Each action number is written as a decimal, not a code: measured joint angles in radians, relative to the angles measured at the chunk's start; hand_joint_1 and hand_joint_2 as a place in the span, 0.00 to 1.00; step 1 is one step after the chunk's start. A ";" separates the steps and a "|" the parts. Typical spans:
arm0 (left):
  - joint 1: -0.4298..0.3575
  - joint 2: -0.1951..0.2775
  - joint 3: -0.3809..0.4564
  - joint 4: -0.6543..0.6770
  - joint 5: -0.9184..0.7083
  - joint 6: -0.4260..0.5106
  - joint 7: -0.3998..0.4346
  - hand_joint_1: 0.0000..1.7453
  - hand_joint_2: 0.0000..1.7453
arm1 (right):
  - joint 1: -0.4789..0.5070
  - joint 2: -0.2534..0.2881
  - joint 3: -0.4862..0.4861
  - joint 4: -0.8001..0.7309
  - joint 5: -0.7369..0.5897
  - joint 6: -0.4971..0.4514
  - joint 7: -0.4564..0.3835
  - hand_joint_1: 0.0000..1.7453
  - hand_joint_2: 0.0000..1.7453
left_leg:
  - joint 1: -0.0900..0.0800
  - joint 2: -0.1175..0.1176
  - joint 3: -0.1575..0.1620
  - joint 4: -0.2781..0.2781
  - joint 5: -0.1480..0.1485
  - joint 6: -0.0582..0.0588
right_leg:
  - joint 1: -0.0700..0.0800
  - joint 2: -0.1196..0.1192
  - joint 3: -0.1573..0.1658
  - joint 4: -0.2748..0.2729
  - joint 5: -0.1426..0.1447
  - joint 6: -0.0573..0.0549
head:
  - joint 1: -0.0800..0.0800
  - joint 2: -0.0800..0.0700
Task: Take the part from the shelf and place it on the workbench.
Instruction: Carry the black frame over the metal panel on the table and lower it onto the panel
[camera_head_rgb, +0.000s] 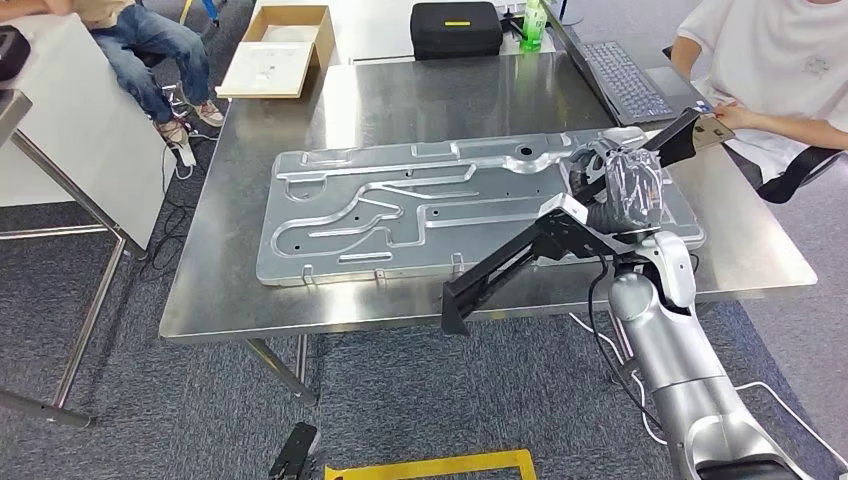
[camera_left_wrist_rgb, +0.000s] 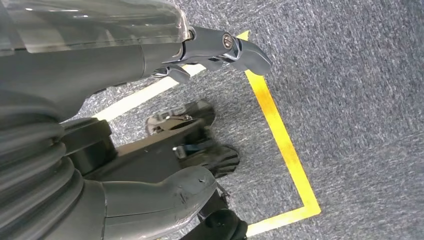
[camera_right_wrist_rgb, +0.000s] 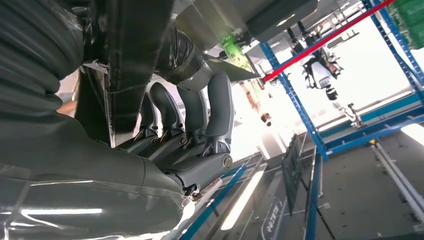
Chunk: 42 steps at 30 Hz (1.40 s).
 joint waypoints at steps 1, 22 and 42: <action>0.000 0.000 0.000 0.000 0.000 0.000 0.000 0.00 1.00 | 0.002 0.000 0.000 0.000 0.001 0.000 -0.001 1.00 1.00 | 0.000 0.001 -0.029 0.060 -0.020 0.000 | 0.003 -0.001 0.000 0.000 -0.001 -0.002 | 0.000 0.000; -0.009 -0.002 0.001 0.000 0.001 -0.021 -0.001 0.00 1.00 | 0.005 -0.001 0.001 -0.007 0.050 -0.009 -0.020 1.00 1.00 | -0.002 0.000 0.095 -0.209 0.118 0.034 | -0.010 0.003 -0.010 0.040 -0.007 0.054 | 0.000 0.000; -0.006 -0.004 0.000 0.000 -0.004 -0.017 0.003 0.00 1.00 | 0.007 0.001 0.004 -0.009 0.091 -0.022 -0.006 1.00 1.00 | -0.009 0.015 0.085 -0.214 0.127 0.036 | 0.007 -0.052 0.012 0.002 -0.016 0.031 | -0.001 0.000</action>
